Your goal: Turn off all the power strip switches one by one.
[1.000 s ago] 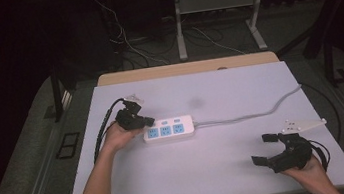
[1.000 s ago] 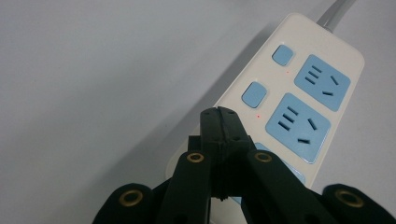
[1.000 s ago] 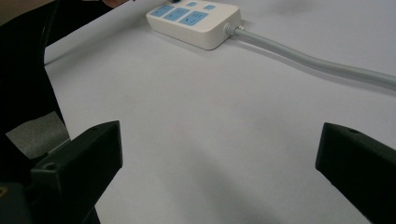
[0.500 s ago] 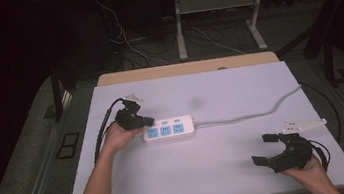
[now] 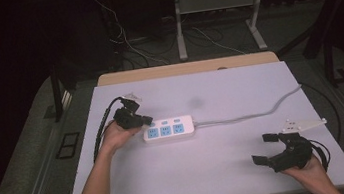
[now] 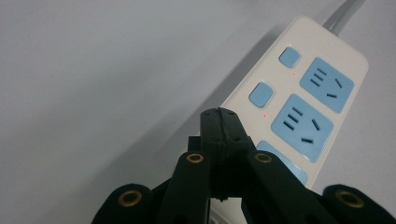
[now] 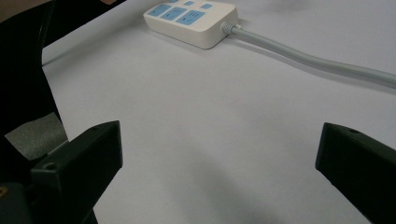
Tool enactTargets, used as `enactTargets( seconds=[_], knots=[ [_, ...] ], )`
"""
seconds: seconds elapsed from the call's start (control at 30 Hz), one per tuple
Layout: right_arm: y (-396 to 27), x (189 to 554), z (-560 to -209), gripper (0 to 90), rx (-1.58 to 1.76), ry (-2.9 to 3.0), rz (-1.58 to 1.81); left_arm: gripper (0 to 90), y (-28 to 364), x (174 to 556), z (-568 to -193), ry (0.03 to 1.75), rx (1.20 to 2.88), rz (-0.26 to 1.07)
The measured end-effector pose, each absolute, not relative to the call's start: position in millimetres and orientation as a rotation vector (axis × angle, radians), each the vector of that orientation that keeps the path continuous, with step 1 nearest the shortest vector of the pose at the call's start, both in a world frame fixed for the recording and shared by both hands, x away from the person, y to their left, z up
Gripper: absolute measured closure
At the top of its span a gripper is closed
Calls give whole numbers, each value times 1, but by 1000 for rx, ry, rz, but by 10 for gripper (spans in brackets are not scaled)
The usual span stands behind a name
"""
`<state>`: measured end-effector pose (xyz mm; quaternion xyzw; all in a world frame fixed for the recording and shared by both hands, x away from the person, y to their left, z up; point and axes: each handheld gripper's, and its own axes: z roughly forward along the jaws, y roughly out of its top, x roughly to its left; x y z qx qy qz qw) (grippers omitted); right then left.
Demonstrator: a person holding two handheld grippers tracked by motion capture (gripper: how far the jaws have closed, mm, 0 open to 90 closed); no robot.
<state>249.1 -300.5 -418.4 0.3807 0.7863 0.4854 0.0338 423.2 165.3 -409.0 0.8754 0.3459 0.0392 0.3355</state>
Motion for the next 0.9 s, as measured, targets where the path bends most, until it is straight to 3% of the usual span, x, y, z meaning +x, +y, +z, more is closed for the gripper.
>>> enactTargets(
  seconds=[0.9],
  knots=[
    [-302, 250, -419, 4, 1174, 2417, 1493, 896, 152, 414, -379, 778, 2305, 120]
  ],
)
